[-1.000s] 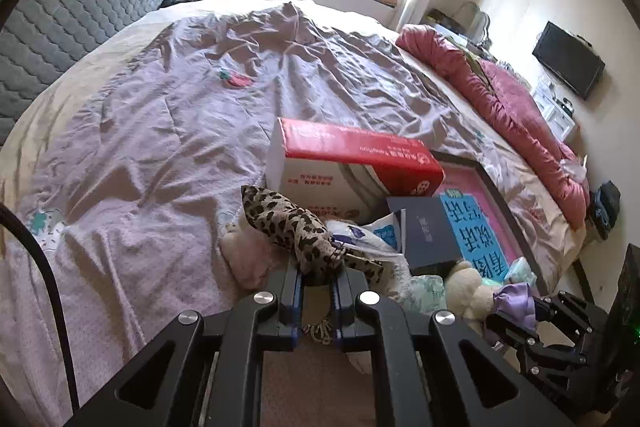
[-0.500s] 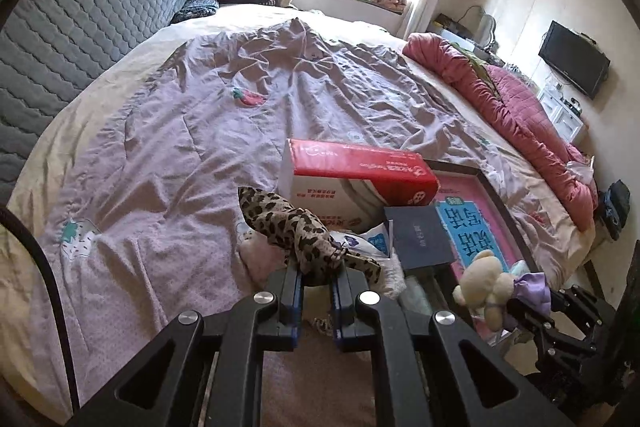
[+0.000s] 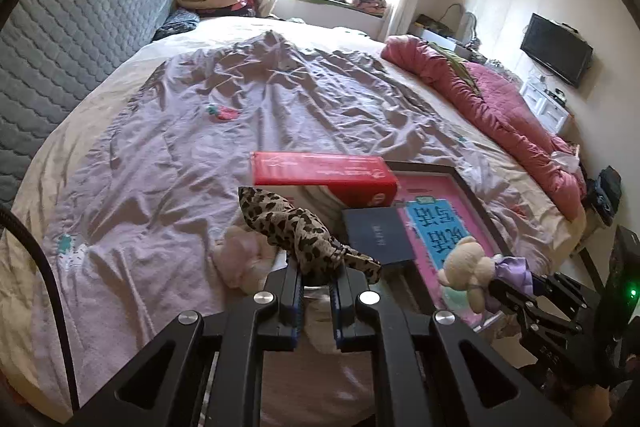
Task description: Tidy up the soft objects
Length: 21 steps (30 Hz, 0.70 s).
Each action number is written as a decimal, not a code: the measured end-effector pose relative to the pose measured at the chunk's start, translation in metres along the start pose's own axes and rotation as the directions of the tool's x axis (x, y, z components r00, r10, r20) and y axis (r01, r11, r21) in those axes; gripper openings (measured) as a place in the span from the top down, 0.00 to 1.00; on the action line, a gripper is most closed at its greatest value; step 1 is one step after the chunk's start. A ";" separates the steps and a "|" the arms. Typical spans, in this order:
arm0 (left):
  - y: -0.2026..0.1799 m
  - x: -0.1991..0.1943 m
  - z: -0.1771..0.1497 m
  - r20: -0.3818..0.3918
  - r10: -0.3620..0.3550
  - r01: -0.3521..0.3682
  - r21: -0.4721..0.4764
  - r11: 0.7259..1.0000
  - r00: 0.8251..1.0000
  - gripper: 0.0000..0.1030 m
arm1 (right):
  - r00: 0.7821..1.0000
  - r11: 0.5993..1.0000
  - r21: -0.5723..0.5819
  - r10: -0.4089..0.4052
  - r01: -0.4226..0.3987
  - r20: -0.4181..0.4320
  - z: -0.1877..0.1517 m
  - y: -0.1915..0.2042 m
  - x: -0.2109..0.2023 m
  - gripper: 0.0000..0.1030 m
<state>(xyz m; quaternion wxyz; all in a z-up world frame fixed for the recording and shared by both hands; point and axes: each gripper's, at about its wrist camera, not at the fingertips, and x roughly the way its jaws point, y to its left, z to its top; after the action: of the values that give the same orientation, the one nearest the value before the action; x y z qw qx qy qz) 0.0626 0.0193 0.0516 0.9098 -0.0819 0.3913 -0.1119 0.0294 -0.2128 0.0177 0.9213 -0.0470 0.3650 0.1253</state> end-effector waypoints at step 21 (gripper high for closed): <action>-0.104 0.000 -0.010 -0.027 -0.121 0.123 0.166 0.978 0.992 0.89 | 0.996 0.994 0.103 -0.053 0.044 0.078 0.004 -0.048 -0.036 0.66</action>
<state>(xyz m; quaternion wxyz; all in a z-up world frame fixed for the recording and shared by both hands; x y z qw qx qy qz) 0.0407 -0.0810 0.0691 0.9016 -0.0282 0.3823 -0.2006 0.0190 -0.2652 0.0447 0.9393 -0.0043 0.3322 0.0861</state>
